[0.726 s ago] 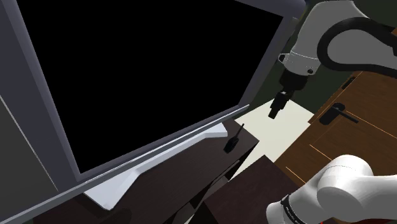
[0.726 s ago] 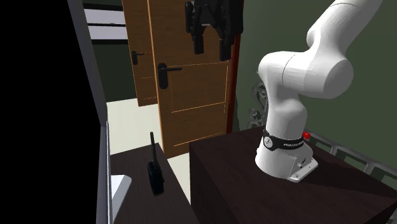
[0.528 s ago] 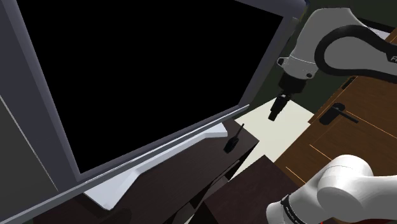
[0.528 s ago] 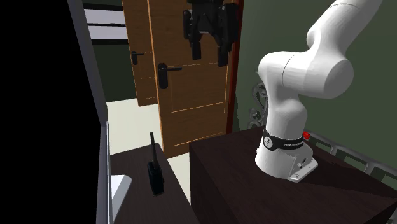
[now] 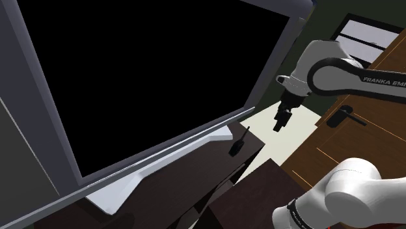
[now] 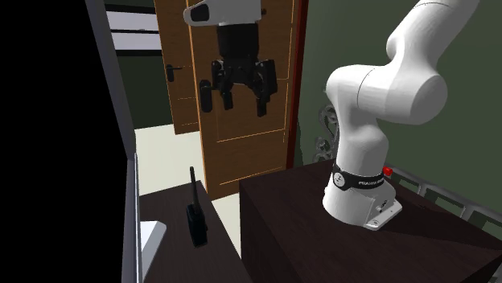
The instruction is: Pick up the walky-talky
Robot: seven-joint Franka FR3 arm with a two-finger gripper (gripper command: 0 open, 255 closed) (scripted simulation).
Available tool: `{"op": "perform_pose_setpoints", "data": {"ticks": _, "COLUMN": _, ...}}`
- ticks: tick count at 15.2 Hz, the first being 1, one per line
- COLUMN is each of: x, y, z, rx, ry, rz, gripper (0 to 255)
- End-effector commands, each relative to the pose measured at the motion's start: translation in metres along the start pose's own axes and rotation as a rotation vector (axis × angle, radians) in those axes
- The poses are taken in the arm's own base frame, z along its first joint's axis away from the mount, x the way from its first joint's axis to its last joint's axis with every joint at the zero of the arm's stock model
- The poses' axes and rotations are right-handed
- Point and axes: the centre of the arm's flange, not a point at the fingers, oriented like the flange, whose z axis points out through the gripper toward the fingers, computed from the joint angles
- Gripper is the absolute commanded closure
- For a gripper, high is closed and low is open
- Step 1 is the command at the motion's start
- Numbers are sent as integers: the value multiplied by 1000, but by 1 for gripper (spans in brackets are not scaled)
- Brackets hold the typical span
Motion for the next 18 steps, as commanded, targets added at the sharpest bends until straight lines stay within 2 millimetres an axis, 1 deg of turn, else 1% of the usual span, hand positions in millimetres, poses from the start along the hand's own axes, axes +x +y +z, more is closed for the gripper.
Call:
{"op": "perform_pose_setpoints", "data": {"ticks": 1, "x": -1, "y": 17, "z": 24, "rx": 9, "ry": 14, "rz": -79, "gripper": 0}}
{"op": "perform_pose_setpoints", "data": {"ticks": 5, "x": 1, "y": 52, "z": 67, "rx": 31, "ry": 36, "rz": -226, "gripper": 0}}
{"op": "perform_pose_setpoints", "data": {"ticks": 9, "x": 10, "y": 86, "z": 110, "rx": 53, "ry": 58, "rz": -372, "gripper": 0}}
{"op": "perform_pose_setpoints", "data": {"ticks": 13, "x": 23, "y": 117, "z": 153, "rx": 75, "ry": 81, "rz": -518, "gripper": 0}}
{"op": "perform_pose_setpoints", "data": {"ticks": 18, "x": 48, "y": 150, "z": 208, "rx": 102, "ry": 108, "rz": -701, "gripper": 0}}
